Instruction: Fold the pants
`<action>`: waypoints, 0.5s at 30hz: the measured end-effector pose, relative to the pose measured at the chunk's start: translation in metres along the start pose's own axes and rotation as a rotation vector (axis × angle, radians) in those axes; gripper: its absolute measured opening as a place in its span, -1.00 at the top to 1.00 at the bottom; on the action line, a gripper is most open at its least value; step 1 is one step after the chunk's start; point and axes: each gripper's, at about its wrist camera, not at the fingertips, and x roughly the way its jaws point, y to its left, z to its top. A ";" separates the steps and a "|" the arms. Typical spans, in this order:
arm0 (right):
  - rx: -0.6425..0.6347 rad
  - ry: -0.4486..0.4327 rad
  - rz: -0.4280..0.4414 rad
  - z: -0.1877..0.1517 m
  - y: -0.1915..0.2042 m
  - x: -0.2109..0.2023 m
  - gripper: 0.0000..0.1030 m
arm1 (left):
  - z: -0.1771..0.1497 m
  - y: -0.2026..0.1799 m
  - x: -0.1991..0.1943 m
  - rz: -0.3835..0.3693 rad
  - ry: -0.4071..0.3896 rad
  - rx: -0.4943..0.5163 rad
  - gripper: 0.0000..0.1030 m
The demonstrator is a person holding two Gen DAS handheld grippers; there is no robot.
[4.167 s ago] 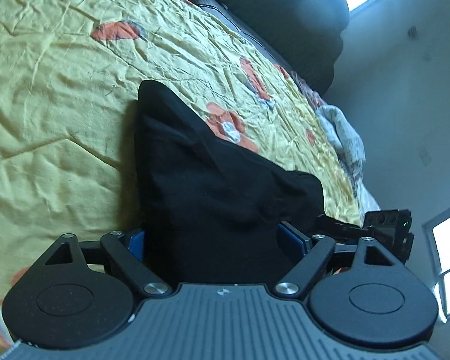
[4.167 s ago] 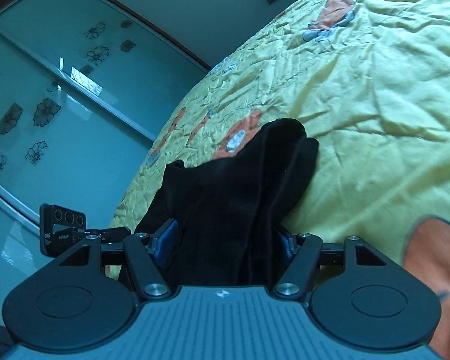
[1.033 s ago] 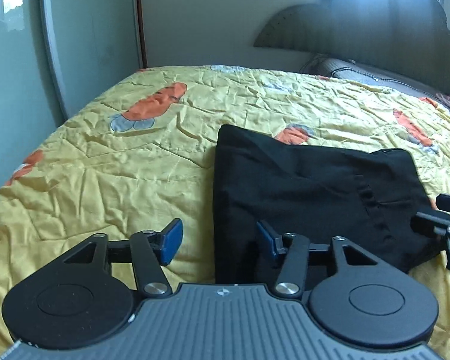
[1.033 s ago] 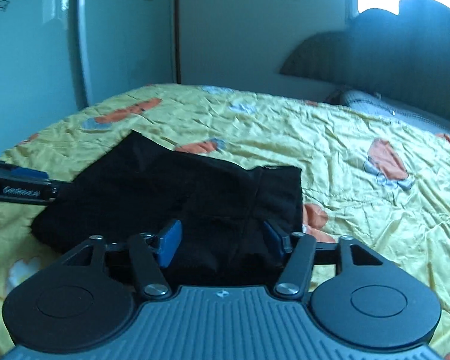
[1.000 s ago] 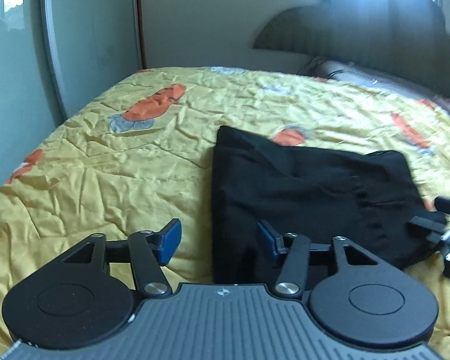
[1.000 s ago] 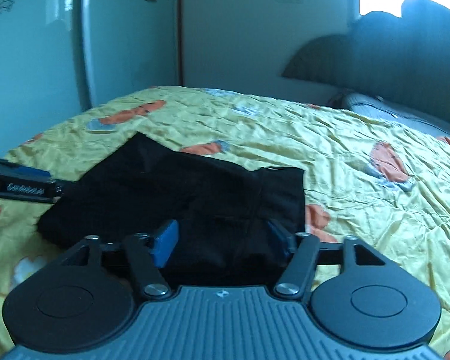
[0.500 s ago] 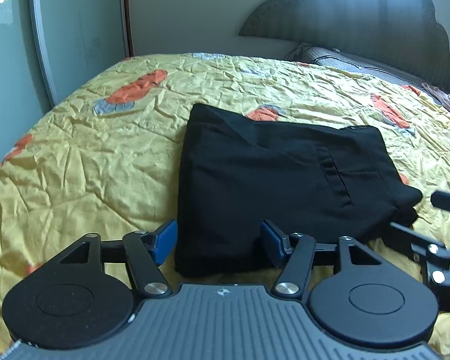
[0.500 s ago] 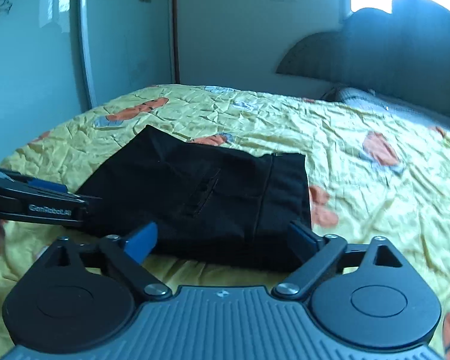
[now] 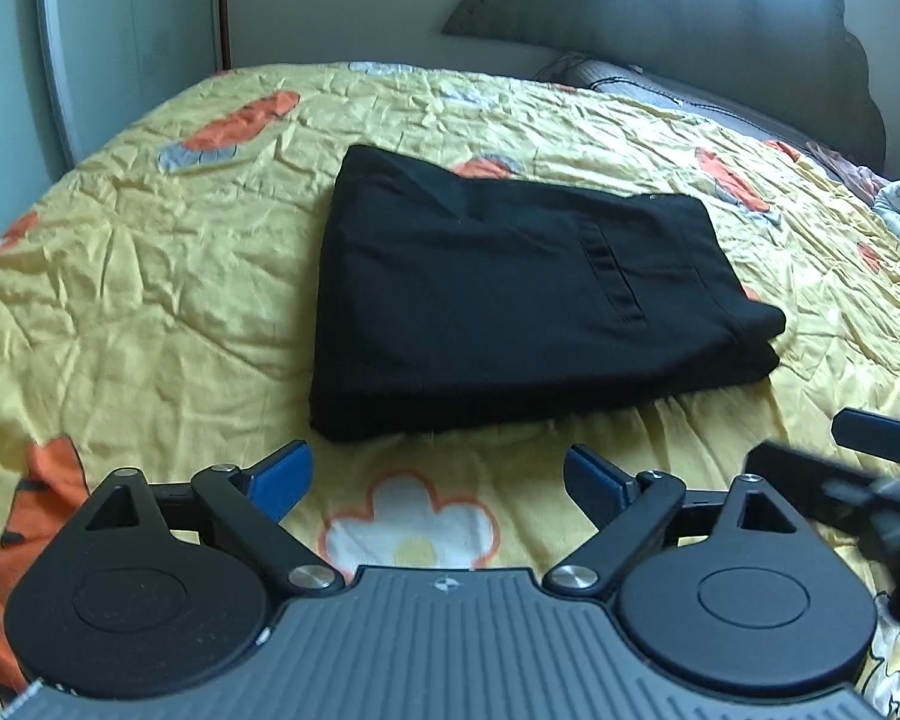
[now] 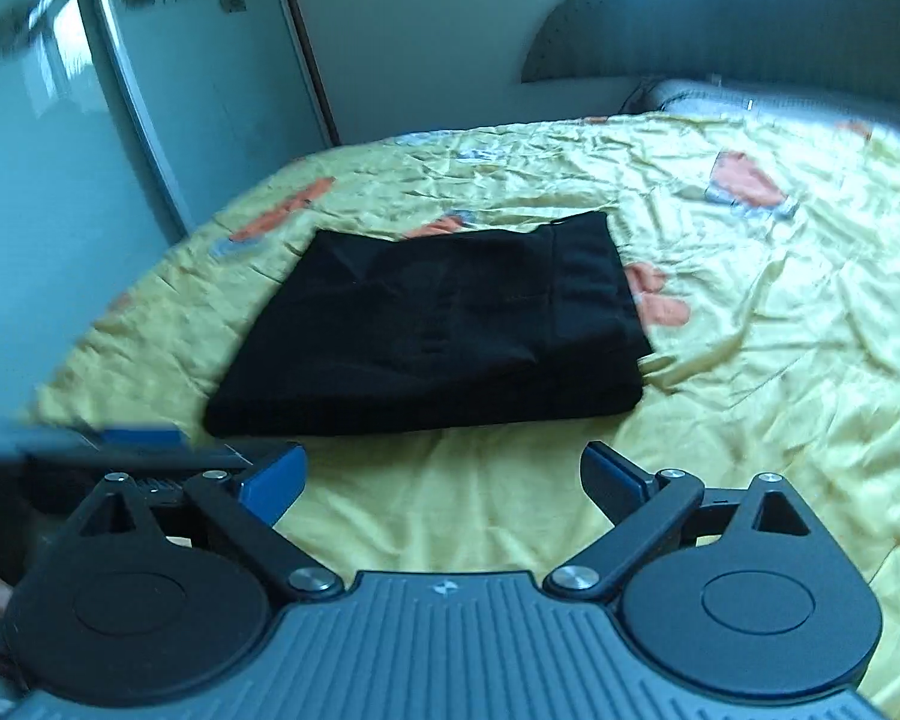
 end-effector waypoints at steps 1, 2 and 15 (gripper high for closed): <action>0.042 0.003 0.049 0.001 -0.003 -0.003 -0.96 | -0.002 0.000 0.000 0.008 -0.002 -0.002 -0.83; 0.088 0.005 0.101 0.002 -0.007 -0.005 -1.00 | -0.004 0.000 0.000 0.019 -0.005 -0.002 -0.84; 0.016 0.022 -0.052 -0.021 -0.010 0.037 -1.00 | -0.021 0.002 0.013 0.096 -0.036 0.028 -0.85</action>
